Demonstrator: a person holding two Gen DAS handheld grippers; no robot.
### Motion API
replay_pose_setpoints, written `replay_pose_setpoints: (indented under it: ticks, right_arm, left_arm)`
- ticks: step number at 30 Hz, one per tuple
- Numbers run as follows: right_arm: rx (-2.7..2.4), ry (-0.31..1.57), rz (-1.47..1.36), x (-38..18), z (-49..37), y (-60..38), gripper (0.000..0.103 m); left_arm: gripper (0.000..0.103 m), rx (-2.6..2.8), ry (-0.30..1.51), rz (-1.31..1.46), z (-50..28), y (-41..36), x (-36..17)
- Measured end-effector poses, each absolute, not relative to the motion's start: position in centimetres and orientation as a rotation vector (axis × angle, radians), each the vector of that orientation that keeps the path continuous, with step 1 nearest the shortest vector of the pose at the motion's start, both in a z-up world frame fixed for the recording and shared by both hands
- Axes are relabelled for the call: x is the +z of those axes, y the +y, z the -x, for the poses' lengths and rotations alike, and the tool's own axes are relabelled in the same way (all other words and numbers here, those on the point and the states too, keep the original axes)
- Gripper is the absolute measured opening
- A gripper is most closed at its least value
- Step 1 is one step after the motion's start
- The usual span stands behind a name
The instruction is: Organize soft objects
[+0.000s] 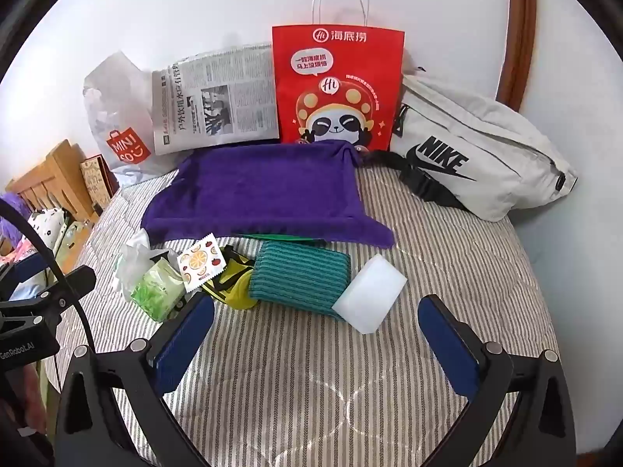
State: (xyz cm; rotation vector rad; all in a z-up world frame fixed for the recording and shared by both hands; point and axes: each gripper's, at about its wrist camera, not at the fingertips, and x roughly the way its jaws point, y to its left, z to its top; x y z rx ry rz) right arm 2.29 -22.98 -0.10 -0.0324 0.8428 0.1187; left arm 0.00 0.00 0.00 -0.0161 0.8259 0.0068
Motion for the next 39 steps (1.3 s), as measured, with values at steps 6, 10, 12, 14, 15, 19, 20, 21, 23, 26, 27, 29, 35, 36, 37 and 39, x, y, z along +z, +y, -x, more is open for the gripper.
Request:
replay_pose_setpoints:
  ticks: [6,10,12,14,15,19,20,21,23,26,27,29,35,36,37,39]
  right_arm:
    - [0.116,0.847,0.032,0.0,-2.1,-23.0,0.103]
    - [0.121,0.848,0.017,0.4,-2.1,-23.2,0.103]
    - [0.125,0.849,0.017,0.7,-2.3,-23.1,0.103]
    - [0.126,0.847,0.014,0.7,-2.3,-23.1,0.103]
    - [0.128,0.85,0.014,0.8,-2.4,-23.0,0.103]
    - [0.131,0.84,0.009,0.6,-1.9,-23.0,0.103]
    - [0.13,0.841,0.012,0.5,-1.9,-22.9,0.103]
    - [0.129,0.842,0.015,0.5,-1.8,-22.9,0.103]
    - [0.131,0.842,0.015,0.5,-1.8,-22.9,0.103]
    - [0.13,0.84,0.015,0.5,-1.7,-22.9,0.103]
    - [0.131,0.841,0.016,0.5,-1.7,-22.9,0.103]
    - [0.131,0.843,0.016,0.5,-1.8,-22.9,0.103]
    - [0.129,0.845,0.005,0.5,-1.7,-23.1,0.103]
    - [0.129,0.846,0.004,0.5,-1.7,-23.1,0.103]
    - [0.129,0.845,0.004,0.4,-1.7,-23.1,0.103]
    - [0.129,0.844,0.003,0.5,-1.7,-23.0,0.103]
  left_arm:
    - [0.103,0.027,0.853,0.01,-1.2,-1.1,0.3]
    - [0.103,0.003,0.811,0.056,-0.4,0.3,0.8]
    - [0.103,0.008,0.808,0.048,-0.3,0.3,0.9]
    - [0.103,0.007,0.791,0.049,0.2,0.4,0.5]
    - [0.103,0.008,0.791,0.046,0.2,0.5,0.6]
    - [0.103,0.011,0.792,0.046,0.2,0.5,0.6]
    - [0.103,0.011,0.793,0.048,0.2,0.6,0.7]
    - [0.103,0.012,0.792,0.049,0.2,0.7,0.7]
    - [0.103,0.012,0.789,0.048,0.3,0.6,0.7]
    - [0.103,0.019,0.789,0.045,0.4,0.5,0.7]
    - [0.103,0.018,0.789,0.044,0.4,0.6,0.7]
    - [0.103,0.019,0.789,0.044,0.5,0.5,0.7]
    - [0.103,0.019,0.791,0.043,0.5,0.6,0.6]
    - [0.103,0.018,0.791,0.043,0.5,0.6,0.6]
    - [0.103,0.018,0.792,0.043,0.5,0.7,0.6]
    - [0.103,0.017,0.793,0.044,0.6,0.7,0.5]
